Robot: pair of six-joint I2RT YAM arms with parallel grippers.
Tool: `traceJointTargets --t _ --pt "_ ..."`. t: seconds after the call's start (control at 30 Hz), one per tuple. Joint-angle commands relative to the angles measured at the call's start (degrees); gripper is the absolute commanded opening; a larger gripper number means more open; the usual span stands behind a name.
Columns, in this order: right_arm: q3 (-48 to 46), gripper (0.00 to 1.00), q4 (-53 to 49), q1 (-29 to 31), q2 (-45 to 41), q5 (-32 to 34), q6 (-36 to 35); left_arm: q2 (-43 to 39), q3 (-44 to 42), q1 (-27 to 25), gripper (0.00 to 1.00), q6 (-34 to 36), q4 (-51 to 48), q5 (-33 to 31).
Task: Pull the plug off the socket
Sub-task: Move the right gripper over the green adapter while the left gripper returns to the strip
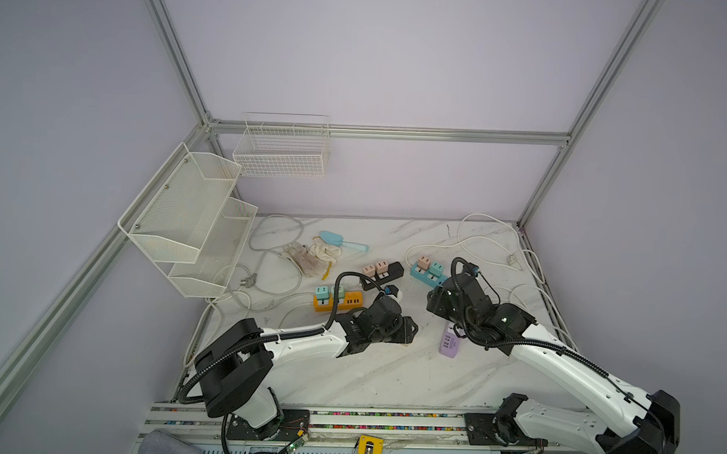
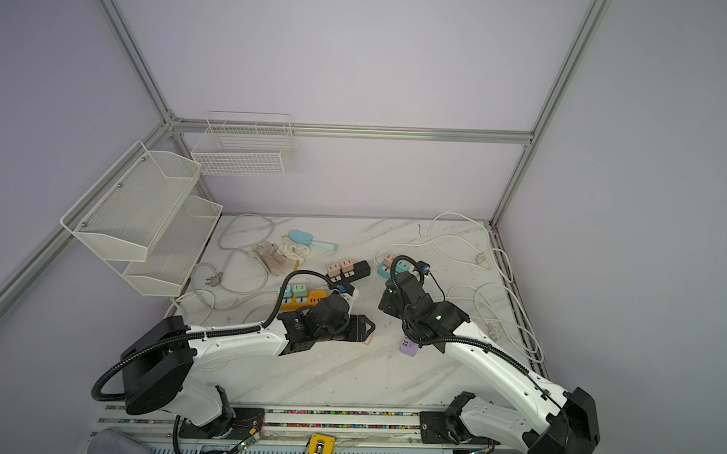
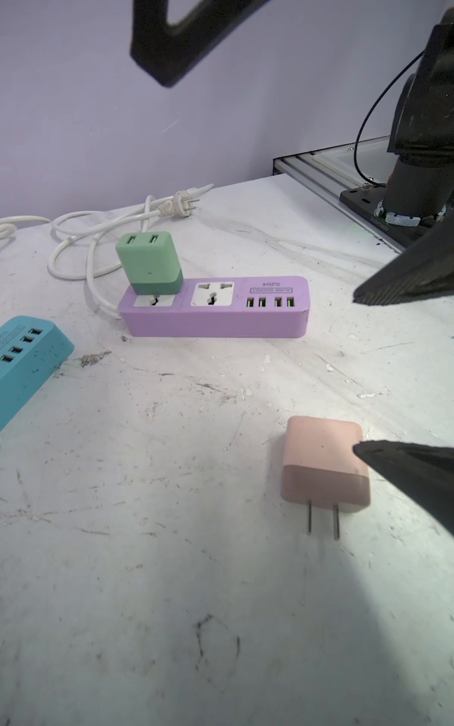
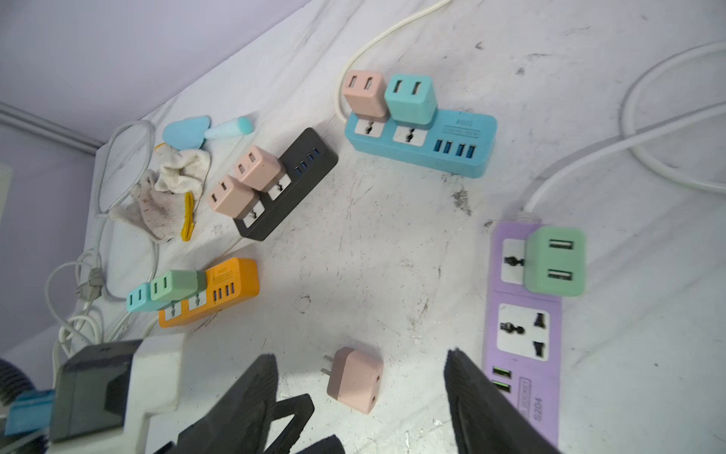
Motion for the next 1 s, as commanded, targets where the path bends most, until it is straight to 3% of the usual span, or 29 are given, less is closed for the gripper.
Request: traceJointTargets --t 0.0,0.33,0.8,0.97 --pt "2.3 0.72 -6.9 -5.7 -0.5 -1.3 -3.9 2.2 6.9 -0.3 0.56 2.4 3.7 3.0" --pt "4.6 0.73 -9.2 -13.8 4.6 -1.3 -7.8 8.0 11.6 -1.7 0.56 5.8 3.7 2.4" --pt "0.2 0.73 -6.9 -18.9 10.3 -0.5 -9.9 18.3 20.2 -4.5 0.52 5.3 4.0 3.7" --pt "-2.3 0.72 -2.9 -19.9 10.3 -3.0 -10.9 21.4 22.4 -4.8 0.49 5.0 4.3 2.4"
